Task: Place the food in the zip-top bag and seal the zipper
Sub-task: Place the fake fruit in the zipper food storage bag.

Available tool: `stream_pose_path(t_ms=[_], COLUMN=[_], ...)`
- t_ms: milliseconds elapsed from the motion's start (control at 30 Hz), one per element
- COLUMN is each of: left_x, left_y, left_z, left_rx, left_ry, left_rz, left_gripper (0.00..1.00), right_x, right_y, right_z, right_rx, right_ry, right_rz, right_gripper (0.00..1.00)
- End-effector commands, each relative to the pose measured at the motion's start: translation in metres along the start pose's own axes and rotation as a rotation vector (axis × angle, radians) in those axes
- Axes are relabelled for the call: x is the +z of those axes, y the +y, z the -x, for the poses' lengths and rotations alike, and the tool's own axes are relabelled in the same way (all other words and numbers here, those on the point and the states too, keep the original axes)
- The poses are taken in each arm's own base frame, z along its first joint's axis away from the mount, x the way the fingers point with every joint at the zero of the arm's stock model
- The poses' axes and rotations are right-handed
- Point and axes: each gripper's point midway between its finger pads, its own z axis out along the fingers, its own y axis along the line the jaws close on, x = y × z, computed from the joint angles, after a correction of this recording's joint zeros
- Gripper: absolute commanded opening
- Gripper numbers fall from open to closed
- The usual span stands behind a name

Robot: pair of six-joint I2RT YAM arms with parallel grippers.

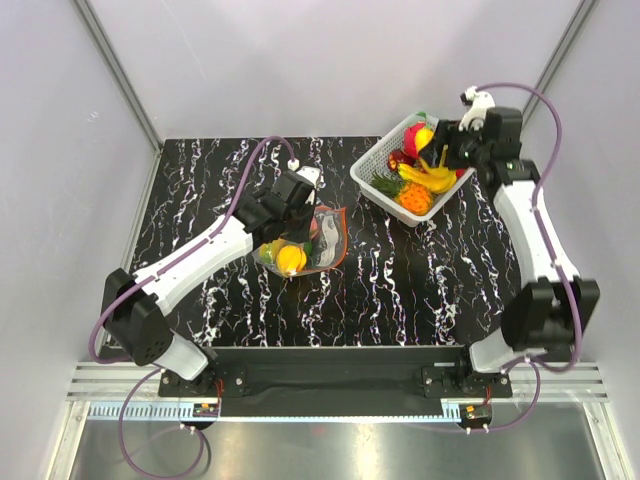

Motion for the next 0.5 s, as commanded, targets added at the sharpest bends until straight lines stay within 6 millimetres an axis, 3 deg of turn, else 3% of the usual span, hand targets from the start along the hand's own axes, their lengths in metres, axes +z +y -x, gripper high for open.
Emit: stream_pose_path(t_ms=[0, 33, 67, 100, 133, 200, 233, 333, 467], left_x=[-0.009, -0.009, -0.009, -0.008, -0.008, -0.007, -0.006, -0.007, -0.008], left_y=[-0.003, -0.002, -0.003, -0.002, -0.002, -0.002, -0.002, 0.000, 0.003], left_z=[0.023, 0.023, 0.023, 0.022, 0.022, 0.022, 0.022, 0.024, 0.027], left_rx=[-0.002, -0.002, 0.000, -0.001, -0.002, -0.003, -0.003, -0.003, -0.007], left_ry=[-0.071, -0.067, -0.067, -0.064, -0.063, -0.060, -0.058, -0.059, -0.070], left_rz=[-0.002, 0.003, 0.002, 0.006, 0.004, 0.005, 0.008, 0.025, 0.045], left_gripper=[0.00, 0.00, 0.00, 0.00, 0.00, 0.00, 0.00, 0.00, 0.00], right_x=[-0.040, -0.041, -0.047, -0.062, -0.063, -0.080, -0.084, -0.100, -0.110], right_y=[0.071, 0.082, 0.094, 0.119, 0.129, 0.152, 0.172, 0.198, 0.218], right_z=[0.013, -0.003, -0.006, -0.007, -0.020, -0.023, -0.036, -0.054, -0.075], right_rx=[0.084, 0.105, 0.104, 0.090, 0.109, 0.109, 0.126, 0.185, 0.291], right_ry=[-0.102, -0.079, -0.083, -0.096, -0.078, -0.092, -0.069, -0.025, 0.027], right_rz=[0.250, 0.281, 0.307, 0.359, 0.383, 0.442, 0.494, 0.572, 0.633], right_gripper=[0.47, 0.47, 0.47, 0.47, 0.47, 0.47, 0.47, 0.47, 0.43])
